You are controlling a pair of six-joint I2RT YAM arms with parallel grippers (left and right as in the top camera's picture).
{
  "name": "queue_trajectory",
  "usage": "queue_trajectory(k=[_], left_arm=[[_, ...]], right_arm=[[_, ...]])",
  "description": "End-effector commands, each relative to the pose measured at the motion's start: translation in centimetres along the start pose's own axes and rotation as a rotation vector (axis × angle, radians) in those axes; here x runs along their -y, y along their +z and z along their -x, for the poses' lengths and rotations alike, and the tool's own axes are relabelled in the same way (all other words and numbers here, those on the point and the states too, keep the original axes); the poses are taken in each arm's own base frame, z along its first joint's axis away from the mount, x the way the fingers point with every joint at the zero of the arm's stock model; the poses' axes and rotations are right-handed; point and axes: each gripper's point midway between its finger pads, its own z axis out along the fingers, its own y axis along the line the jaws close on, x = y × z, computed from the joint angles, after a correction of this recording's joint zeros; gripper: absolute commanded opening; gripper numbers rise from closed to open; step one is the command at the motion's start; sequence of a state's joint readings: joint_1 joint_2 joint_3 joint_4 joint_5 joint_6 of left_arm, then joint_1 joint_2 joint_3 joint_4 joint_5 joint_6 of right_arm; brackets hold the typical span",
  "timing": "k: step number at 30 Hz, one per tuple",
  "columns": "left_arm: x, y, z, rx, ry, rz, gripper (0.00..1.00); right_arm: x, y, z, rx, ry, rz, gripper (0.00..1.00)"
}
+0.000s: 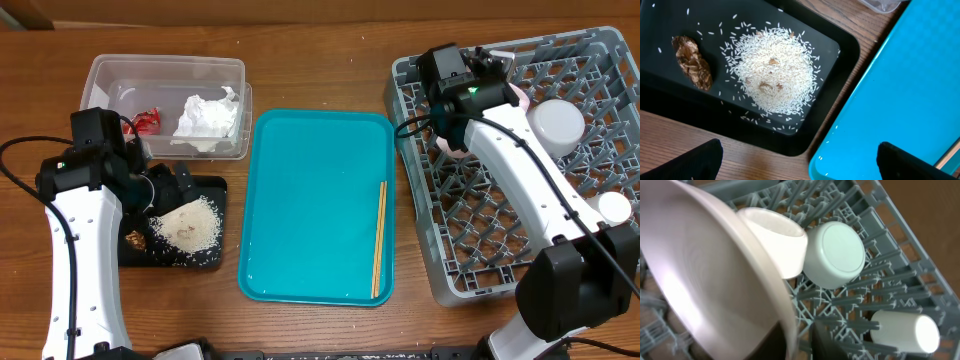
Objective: Sort waste into correct bins and load items into the dishwasher
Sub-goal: 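Carry the large plate with right gripper and stand it in the rack, then grasp the right wooden chopstick on the teal tray with right gripper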
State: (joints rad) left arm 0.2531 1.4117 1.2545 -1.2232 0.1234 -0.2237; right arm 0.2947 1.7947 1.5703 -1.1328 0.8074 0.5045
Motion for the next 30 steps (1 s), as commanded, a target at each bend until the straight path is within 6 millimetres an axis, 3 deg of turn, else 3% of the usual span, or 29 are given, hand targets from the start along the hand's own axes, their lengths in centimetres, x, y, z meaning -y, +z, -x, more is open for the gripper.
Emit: queue_trajectory(k=[1,5,8,11,14,20,27,30], left_arm=[[0.1,-0.4,0.3,0.016,0.030,-0.003,1.00],[0.1,-0.4,0.3,0.016,0.030,-0.003,1.00],[0.1,-0.4,0.3,0.016,0.030,-0.003,1.00],[0.1,-0.4,0.3,0.016,0.030,-0.003,1.00],[0.1,-0.4,0.3,0.016,0.030,-0.003,1.00],[0.1,-0.4,0.3,0.016,0.030,-0.003,1.00],[0.1,-0.4,0.3,0.016,0.030,-0.003,1.00],[0.1,-0.4,0.3,0.016,0.030,-0.003,1.00]], right_arm=[[0.2,-2.4,1.0,0.009,0.071,0.091,0.28],[1.0,-6.0,2.7,0.040,0.143,0.239,0.35],[-0.3,-9.5,2.7,0.020,0.128,0.461,0.35],[-3.2,-13.4,0.7,-0.081,0.043,0.757,0.36],[-5.3,-15.3,-2.6,-0.227,-0.022,0.903,0.38],[-8.5,-14.8,-9.5,-0.425,-0.159,0.910,0.38],[-11.5,-12.2,-17.5,-0.590,-0.195,0.818,0.39],[-12.4,-10.9,-20.0,-0.619,-0.196,0.793,0.39]])
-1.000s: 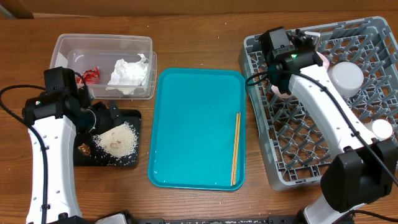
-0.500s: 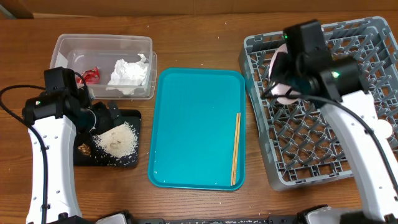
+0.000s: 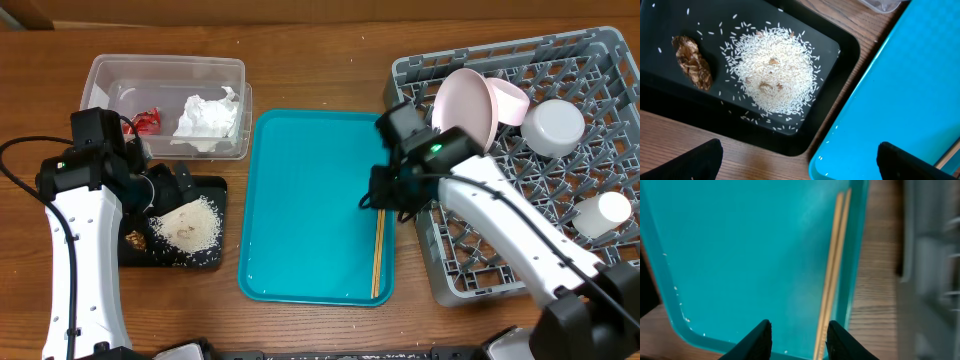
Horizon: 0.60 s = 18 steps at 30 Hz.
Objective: Sort waste into correct bins and load items into the dishwasher
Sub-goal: 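Grasp the right wooden chopstick on the teal tray with right gripper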
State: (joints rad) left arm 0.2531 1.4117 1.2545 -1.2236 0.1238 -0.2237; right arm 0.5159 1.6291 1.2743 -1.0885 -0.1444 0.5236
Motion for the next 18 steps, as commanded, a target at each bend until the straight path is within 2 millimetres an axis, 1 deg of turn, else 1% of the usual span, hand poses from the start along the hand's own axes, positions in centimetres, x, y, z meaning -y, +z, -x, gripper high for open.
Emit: queue_trajectory(k=[1,4,8,18], left_arm=[[0.1,-0.4,0.3,0.017,0.030,-0.003,1.00],[0.1,-0.4,0.3,0.017,0.030,-0.003,1.00],[0.1,-0.4,0.3,0.017,0.030,-0.003,1.00],[0.1,-0.4,0.4,0.017,0.030,-0.003,1.00]], right_arm=[[0.6,3.0,-1.9,-0.051,0.068,-0.018,0.38],[1.2,5.1,-3.0,-0.068,0.107,-0.027,0.38],[1.7,6.8,-4.2,-0.079,0.115,-0.033,0.38],[2.5,9.0,-6.1,-0.135,0.099,-0.075,0.38]])
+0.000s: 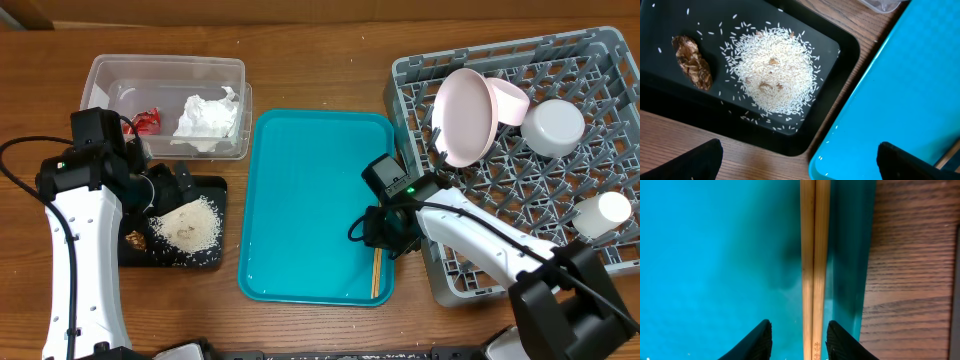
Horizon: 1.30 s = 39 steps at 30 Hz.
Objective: Sort waste into correct bins and load items into the dishwasher
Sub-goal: 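Grasp the right wooden chopstick on the teal tray with right gripper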
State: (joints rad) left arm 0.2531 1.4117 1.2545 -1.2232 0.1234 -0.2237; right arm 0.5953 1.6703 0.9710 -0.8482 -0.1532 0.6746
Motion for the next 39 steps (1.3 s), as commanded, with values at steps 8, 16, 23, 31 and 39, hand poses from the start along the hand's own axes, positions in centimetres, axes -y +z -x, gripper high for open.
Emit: queue_trajectory(k=[8,16,23,31,39], left_arm=[[0.1,-0.4,0.3,0.016,0.030,-0.003,1.00],[0.1,-0.4,0.3,0.016,0.030,-0.003,1.00],[0.1,-0.4,0.3,0.016,0.030,-0.003,1.00],[0.1,-0.4,0.3,0.016,0.030,-0.003,1.00],[0.1,-0.4,0.3,0.017,0.030,-0.003,1.00]], right_arm=[[0.4,2.3,-1.5,-0.097,0.042,-0.029,0.38],[-1.5,2.6,-2.2,-0.153,-0.057,0.073,0.20],[-1.5,2.7,-2.1,-0.149,-0.050,0.072,0.06],[-1.6,2.6,-2.1,-0.147,-0.046,0.073,0.14],[-0.7,2.6,-2.3,-0.154,0.006,0.029,0.22]])
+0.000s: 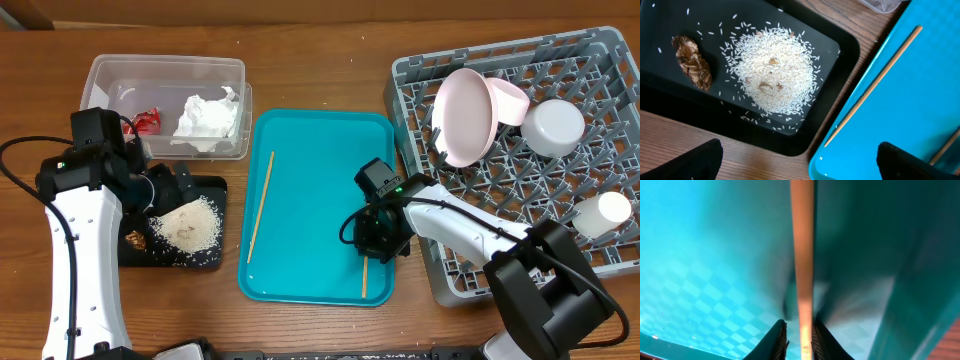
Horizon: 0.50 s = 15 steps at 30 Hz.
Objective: Sort waste into correct bins and load items into the dishwasher
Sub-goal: 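Grasp the right wooden chopstick on the teal tray with right gripper, then carry the chopstick with right gripper and drop it in the rack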
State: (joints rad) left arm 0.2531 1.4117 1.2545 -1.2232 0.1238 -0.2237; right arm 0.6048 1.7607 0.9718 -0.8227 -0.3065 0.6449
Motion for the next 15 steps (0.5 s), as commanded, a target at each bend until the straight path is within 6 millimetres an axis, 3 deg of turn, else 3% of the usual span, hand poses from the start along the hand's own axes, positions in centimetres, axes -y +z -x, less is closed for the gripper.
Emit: queue_trajectory(k=[1,5,8,11,15], left_arm=[[0.1,-0.4,0.3,0.016,0.030,-0.003,1.00],[0.1,-0.4,0.3,0.016,0.030,-0.003,1.00],[0.1,-0.4,0.3,0.016,0.030,-0.003,1.00],[0.1,-0.4,0.3,0.016,0.030,-0.003,1.00],[0.1,-0.4,0.3,0.016,0.030,-0.003,1.00]], right_arm=[[0.9,0.4,-0.4,-0.008,0.035,-0.045,0.22],[2.0,0.3,-1.0,-0.028,0.060,-0.095,0.20],[2.8,0.3,-1.4,-0.036,0.068,-0.130,0.12],[3.0,0.2,-1.4,-0.036,0.069,-0.142,0.05],[2.9,0.2,-1.3,-0.032,0.064,-0.138,0.04]])
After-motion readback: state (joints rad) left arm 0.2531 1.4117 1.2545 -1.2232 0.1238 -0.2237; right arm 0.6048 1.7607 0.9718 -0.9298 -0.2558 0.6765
